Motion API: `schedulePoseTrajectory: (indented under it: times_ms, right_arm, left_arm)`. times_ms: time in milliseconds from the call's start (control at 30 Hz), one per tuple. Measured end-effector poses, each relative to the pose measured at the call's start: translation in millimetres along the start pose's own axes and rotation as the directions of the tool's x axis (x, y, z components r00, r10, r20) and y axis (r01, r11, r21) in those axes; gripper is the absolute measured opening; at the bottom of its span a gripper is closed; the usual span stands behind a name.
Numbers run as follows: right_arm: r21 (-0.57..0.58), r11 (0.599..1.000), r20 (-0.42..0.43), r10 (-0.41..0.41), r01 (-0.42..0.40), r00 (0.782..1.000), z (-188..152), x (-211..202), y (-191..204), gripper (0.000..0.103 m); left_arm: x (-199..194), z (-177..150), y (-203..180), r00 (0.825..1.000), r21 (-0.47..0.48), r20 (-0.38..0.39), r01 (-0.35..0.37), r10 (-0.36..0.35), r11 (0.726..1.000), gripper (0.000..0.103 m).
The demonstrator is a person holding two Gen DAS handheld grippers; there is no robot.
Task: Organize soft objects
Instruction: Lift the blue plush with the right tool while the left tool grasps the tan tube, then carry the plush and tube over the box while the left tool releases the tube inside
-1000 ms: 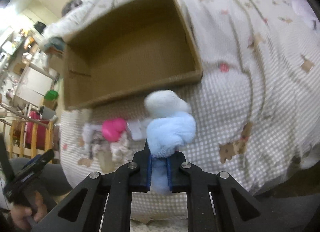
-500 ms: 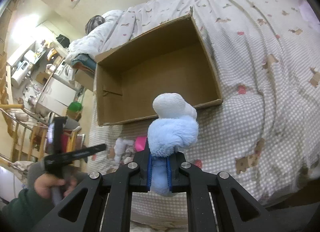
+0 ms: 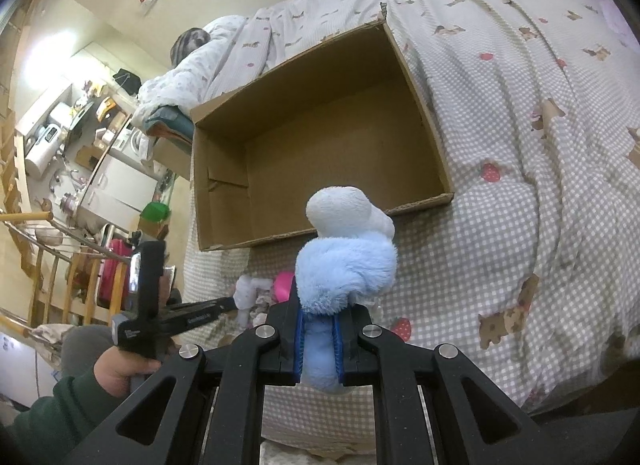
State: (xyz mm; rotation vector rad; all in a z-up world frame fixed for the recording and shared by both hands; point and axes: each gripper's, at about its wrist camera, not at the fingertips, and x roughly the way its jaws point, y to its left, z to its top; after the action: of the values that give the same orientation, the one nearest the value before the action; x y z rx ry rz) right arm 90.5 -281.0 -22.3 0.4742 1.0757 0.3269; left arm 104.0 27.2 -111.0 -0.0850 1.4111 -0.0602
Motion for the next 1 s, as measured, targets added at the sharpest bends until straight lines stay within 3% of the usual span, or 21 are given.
schedulePoseTrajectory:
  times_ms: [233,500,567,867,1000]
  right_arm:
    - [0.008,1.0,0.005,-0.025,0.025,1.0,-1,-2,-4,0.013]
    - [0.008,1.0,0.019,-0.026,0.025,0.999,-4,-8,-4,0.013]
    - [0.009,1.0,0.026,-0.013,0.013,1.0,-2,-12,-3,0.013]
    - [-0.045,0.999,0.059,-0.006,0.009,0.998,24,-22,19,0.013]
    - [-0.082,0.996,0.07,-0.028,0.033,0.997,41,-18,30,0.013]
  left_arm:
    - [-29,-5,40,0.995,-0.165,0.096,-0.009,0.025,0.986,0.004]
    - [-81,-15,51,0.972,-0.221,0.222,-0.021,0.071,0.975,0.004]
    - [-97,-14,51,0.963,-0.236,0.264,0.021,0.044,0.971,0.004]
    - [-151,-3,1,0.93,-0.101,0.358,0.131,-0.087,0.986,0.004]
    - [-160,20,-28,0.917,-0.01,0.386,0.116,-0.103,0.993,0.004]
